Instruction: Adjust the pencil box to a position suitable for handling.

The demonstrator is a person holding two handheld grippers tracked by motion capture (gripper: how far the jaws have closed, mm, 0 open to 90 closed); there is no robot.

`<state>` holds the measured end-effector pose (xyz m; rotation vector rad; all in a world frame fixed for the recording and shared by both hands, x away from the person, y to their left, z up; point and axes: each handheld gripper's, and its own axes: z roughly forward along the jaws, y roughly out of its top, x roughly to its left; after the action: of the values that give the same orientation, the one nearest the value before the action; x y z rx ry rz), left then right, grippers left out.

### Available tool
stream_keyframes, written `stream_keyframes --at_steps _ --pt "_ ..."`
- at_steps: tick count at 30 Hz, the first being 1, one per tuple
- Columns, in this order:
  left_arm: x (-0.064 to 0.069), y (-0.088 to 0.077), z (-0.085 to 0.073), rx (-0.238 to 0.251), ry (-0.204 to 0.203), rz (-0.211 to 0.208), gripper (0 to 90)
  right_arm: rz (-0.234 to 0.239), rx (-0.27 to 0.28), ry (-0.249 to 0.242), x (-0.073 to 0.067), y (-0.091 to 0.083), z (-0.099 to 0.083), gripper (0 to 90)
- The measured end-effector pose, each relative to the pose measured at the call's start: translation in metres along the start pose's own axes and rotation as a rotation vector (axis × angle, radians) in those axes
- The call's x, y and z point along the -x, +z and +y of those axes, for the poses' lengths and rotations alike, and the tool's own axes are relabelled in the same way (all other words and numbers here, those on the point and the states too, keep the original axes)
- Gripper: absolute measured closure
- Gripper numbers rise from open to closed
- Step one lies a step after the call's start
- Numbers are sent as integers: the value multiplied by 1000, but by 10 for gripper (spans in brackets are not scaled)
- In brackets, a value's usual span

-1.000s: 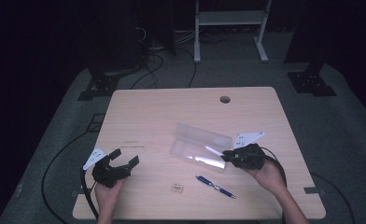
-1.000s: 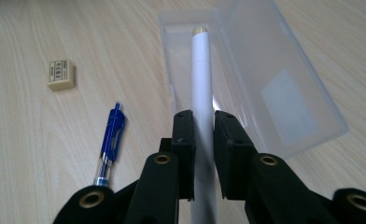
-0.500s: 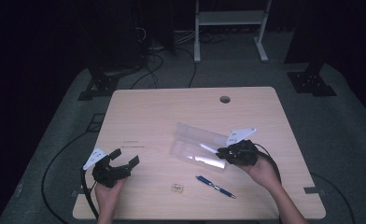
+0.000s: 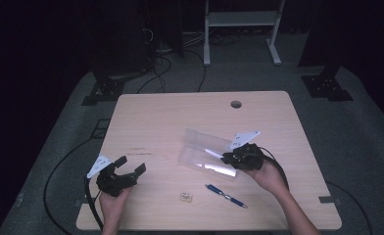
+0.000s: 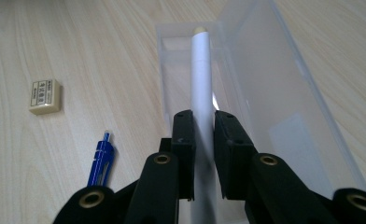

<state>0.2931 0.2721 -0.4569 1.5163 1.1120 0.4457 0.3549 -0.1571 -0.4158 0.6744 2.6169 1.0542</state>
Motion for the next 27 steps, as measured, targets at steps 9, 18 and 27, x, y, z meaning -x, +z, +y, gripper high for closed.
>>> stream_keyframes --at_steps 9,18,27 --pt "0 0 0 -1 -1 -2 21 2 -12 7 4 11 2 783" --pt "-1 -1 0 0 -2 -1 21 5 -53 0 5 31 6 783" --pt "-1 0 0 1 -6 -2 21 1 -78 8 6 51 8 783"
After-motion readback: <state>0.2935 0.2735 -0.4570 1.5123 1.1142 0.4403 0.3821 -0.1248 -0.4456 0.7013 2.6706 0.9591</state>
